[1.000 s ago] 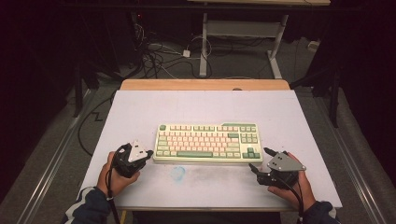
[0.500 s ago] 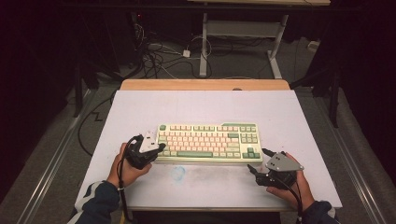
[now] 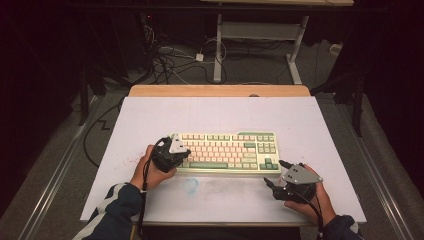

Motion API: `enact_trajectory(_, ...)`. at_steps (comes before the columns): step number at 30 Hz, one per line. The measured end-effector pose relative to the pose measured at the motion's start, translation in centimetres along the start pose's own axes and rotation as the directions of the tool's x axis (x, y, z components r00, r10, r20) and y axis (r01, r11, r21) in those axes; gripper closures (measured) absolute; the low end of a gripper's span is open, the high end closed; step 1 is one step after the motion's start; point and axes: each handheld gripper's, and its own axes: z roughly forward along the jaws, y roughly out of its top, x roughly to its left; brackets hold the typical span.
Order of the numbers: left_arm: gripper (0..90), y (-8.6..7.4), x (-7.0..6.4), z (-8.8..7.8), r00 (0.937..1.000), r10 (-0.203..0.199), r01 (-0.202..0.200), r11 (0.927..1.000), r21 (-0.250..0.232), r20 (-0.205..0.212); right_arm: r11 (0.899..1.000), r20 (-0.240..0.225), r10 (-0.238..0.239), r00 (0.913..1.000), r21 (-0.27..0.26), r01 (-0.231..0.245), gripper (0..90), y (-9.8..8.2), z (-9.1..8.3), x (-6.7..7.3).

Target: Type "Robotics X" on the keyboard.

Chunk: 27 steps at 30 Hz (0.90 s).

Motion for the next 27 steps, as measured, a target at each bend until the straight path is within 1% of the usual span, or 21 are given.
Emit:
enact_trajectory(4, 87.5, 0.1, 0.0, 0.6, 1.0000, 0.000, 0.000, 1.0000, 0.005, 0.000, 1.000, -0.002, 0.000, 1.0000, 0.001, 0.000, 26.2, 0.0, 0.1, 0.0)
enact_trajectory(7, 87.5, 0.0, 0.0, 1.0, 0.9999, 0.007, -0.007, 0.9999, 0.014, -0.008, 1.000, -0.005, -0.003, 1.0000, 0.005, 0.003, 26.3, 0.0, 0.1, 0.1)
enact_trajectory(9, 87.5, 0.0, 0.0, 1.2, 0.9999, 0.005, -0.005, 0.9999, 0.015, -0.012, 1.000, -0.006, -0.004, 1.0000, 0.005, 0.004, 26.3, 0.0, 0.1, 0.1)
enact_trajectory(12, 87.5, 0.0, 0.0, 1.5, 0.9997, 0.016, -0.016, 0.9997, 0.019, -0.016, 1.000, -0.007, -0.004, 1.0000, 0.006, 0.004, 26.3, 0.0, 0.1, 0.1)
enact_trajectory(15, 87.4, -0.1, 0.1, 1.5, 0.9996, 0.018, -0.018, 0.9995, 0.024, -0.020, 1.000, -0.008, -0.004, 1.0000, 0.007, 0.004, 26.3, -0.1, 0.1, 0.0)
enact_trajectory(17, 87.4, -0.1, 0.1, 1.5, 0.9996, 0.015, -0.015, 0.9996, 0.025, -0.025, 1.000, -0.007, -0.003, 1.0000, 0.007, 0.003, 26.3, -0.1, 0.1, 0.0)
enact_trajectory(19, 87.5, -0.4, 0.2, 1.7, 0.9997, 0.008, -0.007, 0.9993, 0.037, -0.023, 1.000, -0.009, -0.004, 1.0000, 0.009, 0.004, 26.3, -0.1, 0.1, 0.0)
enact_trajectory(20, 87.4, -0.4, 0.2, 1.7, 0.9997, 0.010, -0.010, 0.9995, 0.030, -0.024, 1.000, -0.008, -0.006, 1.0000, 0.010, 0.006, 26.3, -0.1, 0.1, 0.1)
enact_trajectory(22, 87.4, -0.4, 0.1, 1.6, 0.9994, 0.023, -0.022, 0.9992, 0.032, -0.027, 1.000, -0.009, -0.010, 0.9999, 0.011, 0.010, 26.3, -0.1, 0.1, 0.1)
enact_trajectory(24, 87.4, -0.4, 0.0, 1.5, 0.9994, 0.019, -0.018, 0.9996, 0.021, -0.028, 1.000, -0.007, -0.007, 0.9999, 0.010, 0.007, 26.3, 0.0, 0.1, 0.1)
enact_trajectory(25, 87.4, -0.3, 0.0, 1.4, 0.9992, 0.027, -0.026, 0.9995, 0.016, -0.030, 1.000, -0.006, -0.007, 1.0000, 0.010, 0.007, 26.3, 0.0, 0.1, 0.0)
enact_trajectory(26, 87.4, -0.2, 0.0, 1.3, 0.9993, 0.024, -0.023, 0.9997, 0.010, -0.030, 1.000, -0.006, -0.007, 1.0000, 0.009, 0.007, 26.3, -0.1, 0.1, 0.0)
enact_trajectory(27, 87.5, -0.1, 0.0, 1.2, 0.9991, 0.029, -0.029, 0.9995, 0.009, -0.031, 1.000, -0.005, -0.007, 1.0000, 0.010, 0.007, 26.3, -0.1, 0.1, 0.0)
